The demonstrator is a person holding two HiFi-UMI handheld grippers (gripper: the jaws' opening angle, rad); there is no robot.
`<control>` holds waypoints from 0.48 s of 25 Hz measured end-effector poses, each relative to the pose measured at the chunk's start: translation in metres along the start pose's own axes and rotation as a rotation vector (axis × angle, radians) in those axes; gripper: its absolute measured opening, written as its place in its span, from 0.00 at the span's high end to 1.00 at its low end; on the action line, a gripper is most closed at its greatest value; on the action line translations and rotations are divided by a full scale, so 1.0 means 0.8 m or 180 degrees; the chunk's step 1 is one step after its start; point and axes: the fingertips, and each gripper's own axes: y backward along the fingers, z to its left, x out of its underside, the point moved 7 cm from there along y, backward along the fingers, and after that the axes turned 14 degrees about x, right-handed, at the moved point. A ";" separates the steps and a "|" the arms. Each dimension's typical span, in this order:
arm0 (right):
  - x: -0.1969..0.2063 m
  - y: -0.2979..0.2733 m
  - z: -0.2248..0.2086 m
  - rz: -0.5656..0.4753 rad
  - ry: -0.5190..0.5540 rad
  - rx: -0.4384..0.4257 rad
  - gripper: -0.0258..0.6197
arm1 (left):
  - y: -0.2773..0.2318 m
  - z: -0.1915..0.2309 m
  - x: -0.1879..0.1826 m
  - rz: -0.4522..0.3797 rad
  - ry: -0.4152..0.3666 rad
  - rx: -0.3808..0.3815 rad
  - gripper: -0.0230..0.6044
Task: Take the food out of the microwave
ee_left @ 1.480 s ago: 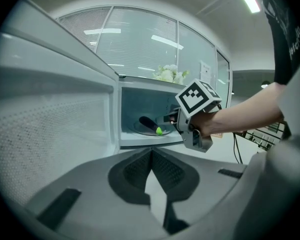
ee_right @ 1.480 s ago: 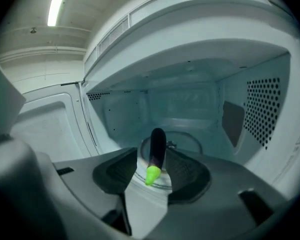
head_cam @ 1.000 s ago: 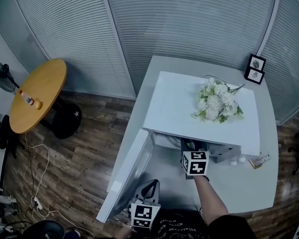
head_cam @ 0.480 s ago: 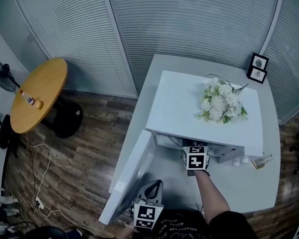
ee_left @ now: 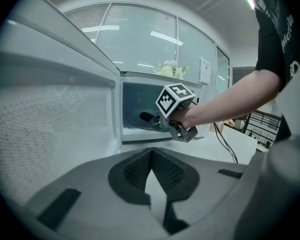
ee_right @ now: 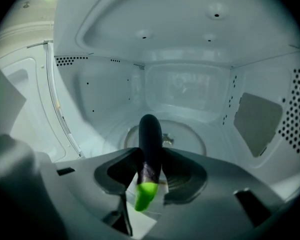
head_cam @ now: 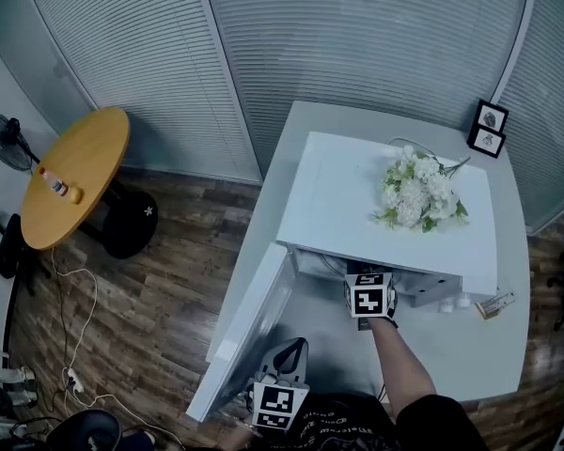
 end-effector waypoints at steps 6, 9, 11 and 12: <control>-0.001 0.002 -0.001 -0.0005 -0.0008 -0.0024 0.74 | 0.001 -0.005 -0.002 0.0009 -0.0053 0.0000 0.95; -0.002 0.006 -0.005 -0.0036 -0.0074 0.0013 0.74 | 0.001 -0.008 -0.001 0.0016 -0.0067 0.0003 0.95; -0.002 0.010 -0.008 -0.0067 -0.0143 0.0009 0.74 | 0.001 -0.008 0.001 0.0029 -0.0055 -0.0014 0.95; -0.002 0.012 -0.009 -0.0081 -0.0155 0.0009 0.74 | 0.000 -0.008 0.002 0.0034 -0.0050 -0.0020 0.95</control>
